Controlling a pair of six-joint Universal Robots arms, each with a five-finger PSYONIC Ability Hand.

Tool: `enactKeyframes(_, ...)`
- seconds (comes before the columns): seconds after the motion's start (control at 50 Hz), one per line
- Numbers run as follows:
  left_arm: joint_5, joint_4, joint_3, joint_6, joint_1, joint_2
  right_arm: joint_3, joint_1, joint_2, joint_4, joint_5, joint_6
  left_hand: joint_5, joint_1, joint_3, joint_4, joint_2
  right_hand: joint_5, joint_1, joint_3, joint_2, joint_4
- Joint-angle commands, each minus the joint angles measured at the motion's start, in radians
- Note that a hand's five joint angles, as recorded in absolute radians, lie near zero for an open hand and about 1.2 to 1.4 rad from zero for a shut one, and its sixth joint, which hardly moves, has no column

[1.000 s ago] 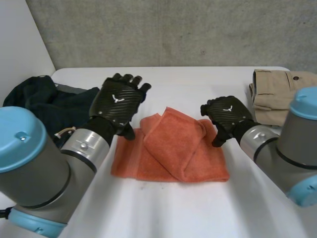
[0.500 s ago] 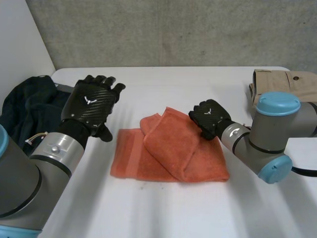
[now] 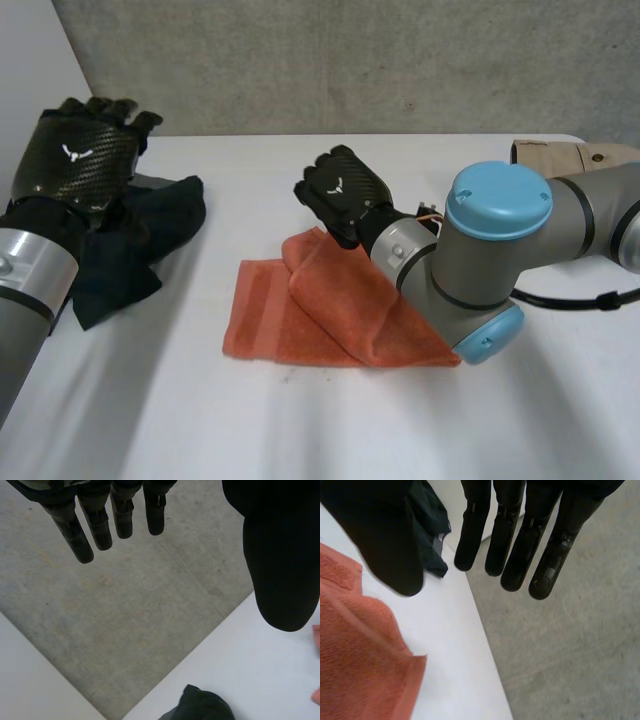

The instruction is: Fold the laundry.

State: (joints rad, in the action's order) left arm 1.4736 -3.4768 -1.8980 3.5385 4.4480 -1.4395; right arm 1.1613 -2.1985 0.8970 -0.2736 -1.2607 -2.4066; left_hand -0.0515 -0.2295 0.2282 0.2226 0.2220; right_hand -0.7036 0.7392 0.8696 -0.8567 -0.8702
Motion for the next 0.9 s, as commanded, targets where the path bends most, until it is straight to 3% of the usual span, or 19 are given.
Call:
enactKeyframes(0.02, -0.067, 0.008, -0.029, -0.004, 0.022, -0.012, 0.043, 0.060, -0.010, 0.082, -0.140, -0.058, -0.014, -0.010, 0.012, 0.017, 0.018, 0.234, -0.096, -0.226, 0.213, 0.227)
enactKeyframes(0.14, -0.068, 0.010, -0.032, -0.018, 0.021, -0.032, 0.078, 0.167, -0.016, 0.226, 0.024, -0.063, -0.014, -0.010, 0.012, 0.017, 0.018, 0.274, -0.135, -0.265, 0.252, 0.266)
enactKeyframes(0.22, -0.070, 0.007, -0.032, -0.044, 0.019, -0.041, 0.083, 0.177, -0.058, 0.243, 0.080, -0.062, -0.014, -0.010, 0.012, 0.017, 0.018, 0.273, -0.135, -0.265, 0.252, 0.266)
enactKeyframes(0.4, -0.075, 0.005, -0.030, -0.067, 0.025, -0.041, 0.058, 0.206, -0.124, 0.159, 0.077, -0.049, -0.014, -0.010, 0.012, 0.017, 0.018, 0.059, 0.079, -0.051, 0.038, 0.052)
enactKeyframes(0.54, -0.073, 0.005, -0.030, -0.067, 0.024, -0.041, 0.052, 0.206, -0.139, 0.039, 0.064, -0.040, -0.017, -0.013, 0.015, 0.020, 0.021, -0.503, 0.642, 0.512, -0.525, -0.511)
enactKeyframes(0.66, -0.073, 0.005, -0.030, -0.069, 0.024, -0.039, 0.064, 0.195, -0.073, 0.031, 0.040, 0.006, -0.014, -0.010, 0.012, 0.017, 0.018, -0.518, 0.657, 0.527, -0.540, -0.526)
enactKeyframes(0.74, -0.073, 0.005, -0.029, -0.067, 0.027, -0.035, 0.080, 0.187, -0.012, 0.028, 0.037, 0.122, -0.014, -0.010, 0.012, 0.017, 0.018, -0.518, 0.657, 0.527, -0.540, -0.526)
enactKeyframes(0.9, -0.068, 0.007, -0.020, -0.067, 0.080, 0.025, 0.057, -0.042, -0.004, -0.001, 0.067, 0.409, -0.014, -0.010, 0.012, 0.017, 0.018, -0.518, 0.657, 0.527, -0.540, -0.526)
